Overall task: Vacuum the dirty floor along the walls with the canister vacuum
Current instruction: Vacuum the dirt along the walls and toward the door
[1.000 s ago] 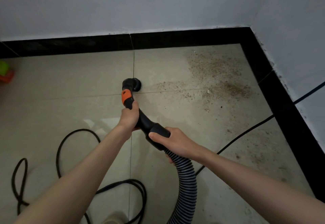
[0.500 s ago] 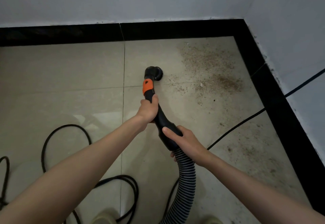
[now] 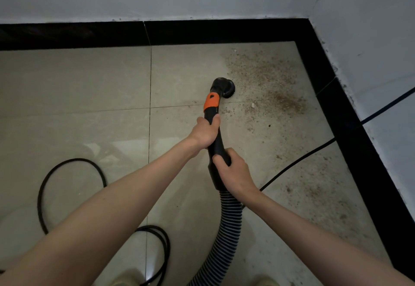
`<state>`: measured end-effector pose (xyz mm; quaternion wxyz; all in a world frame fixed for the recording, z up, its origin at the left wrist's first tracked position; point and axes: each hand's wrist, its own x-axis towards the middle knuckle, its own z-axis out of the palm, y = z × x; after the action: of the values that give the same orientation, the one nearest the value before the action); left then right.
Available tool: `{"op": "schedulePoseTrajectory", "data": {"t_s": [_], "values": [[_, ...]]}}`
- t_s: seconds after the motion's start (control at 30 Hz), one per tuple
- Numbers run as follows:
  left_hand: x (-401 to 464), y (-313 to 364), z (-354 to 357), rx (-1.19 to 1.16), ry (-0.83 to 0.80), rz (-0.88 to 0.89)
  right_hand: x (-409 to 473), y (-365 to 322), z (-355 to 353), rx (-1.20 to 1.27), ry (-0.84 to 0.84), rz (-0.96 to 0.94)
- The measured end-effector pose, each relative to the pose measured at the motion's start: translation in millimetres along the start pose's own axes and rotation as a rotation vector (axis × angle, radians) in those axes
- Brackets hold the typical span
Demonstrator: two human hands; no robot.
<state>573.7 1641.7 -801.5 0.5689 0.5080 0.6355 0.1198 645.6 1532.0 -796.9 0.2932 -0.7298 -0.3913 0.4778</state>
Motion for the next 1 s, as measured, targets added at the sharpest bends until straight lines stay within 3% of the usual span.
{"op": "schedulePoseTrajectory", "data": {"t_s": [0.2,0.57,0.77,1.0], "values": [[9,-4,-15,-0.131,0.021,-0.051,7,-6,11,-0.024,-0.003,-0.018],[-7,-40,-67,-0.565,0.243,-0.188,-6,-33,32,-0.222,-0.283,-0.122],[-28,-75,-85,-0.558,0.36,-0.184,-18,-37,50,-0.311,-0.428,-0.156],[-36,-81,-77,-0.506,0.299,-0.161,-25,-35,53,-0.302,-0.427,-0.135]]}}
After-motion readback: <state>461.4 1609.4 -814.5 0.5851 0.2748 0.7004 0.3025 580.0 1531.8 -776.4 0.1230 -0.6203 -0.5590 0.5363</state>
